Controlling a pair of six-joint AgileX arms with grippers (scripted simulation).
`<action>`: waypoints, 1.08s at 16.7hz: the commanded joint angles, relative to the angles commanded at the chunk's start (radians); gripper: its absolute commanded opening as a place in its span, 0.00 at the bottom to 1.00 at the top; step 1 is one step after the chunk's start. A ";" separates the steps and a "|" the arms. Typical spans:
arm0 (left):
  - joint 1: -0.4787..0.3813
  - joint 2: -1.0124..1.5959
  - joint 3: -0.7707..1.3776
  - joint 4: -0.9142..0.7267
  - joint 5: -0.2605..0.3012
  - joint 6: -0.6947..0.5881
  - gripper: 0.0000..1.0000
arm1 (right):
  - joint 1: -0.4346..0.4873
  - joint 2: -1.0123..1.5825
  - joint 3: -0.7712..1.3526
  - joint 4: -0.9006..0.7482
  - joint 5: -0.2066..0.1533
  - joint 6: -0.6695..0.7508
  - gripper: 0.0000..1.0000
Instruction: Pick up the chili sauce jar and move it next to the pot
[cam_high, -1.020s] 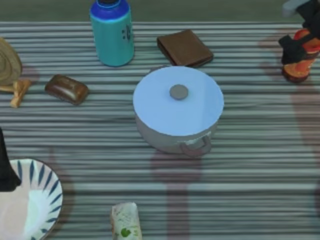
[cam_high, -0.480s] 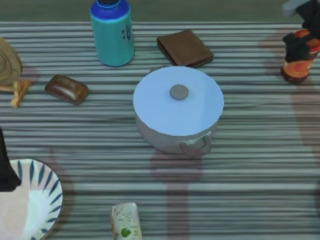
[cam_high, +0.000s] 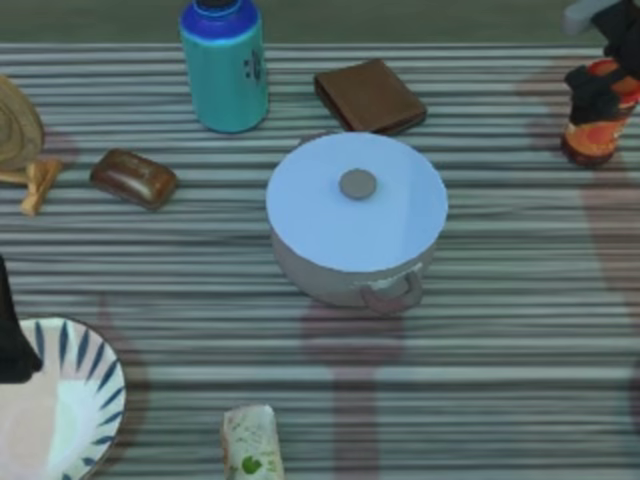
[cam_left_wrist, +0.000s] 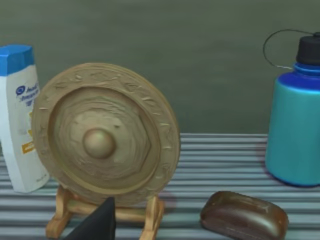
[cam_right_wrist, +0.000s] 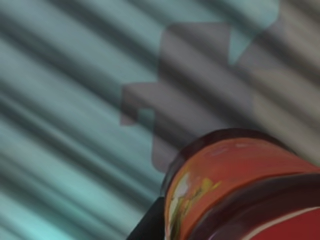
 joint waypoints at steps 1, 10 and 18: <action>0.000 0.000 0.000 0.000 0.000 0.000 1.00 | 0.000 0.000 0.000 0.000 0.000 0.000 0.00; 0.000 0.000 0.000 0.000 0.000 0.000 1.00 | 0.000 -0.230 -0.234 0.010 -0.004 0.003 0.00; 0.000 0.000 0.000 0.000 0.000 0.000 1.00 | 0.007 -0.556 -0.572 0.016 -0.008 -0.002 0.00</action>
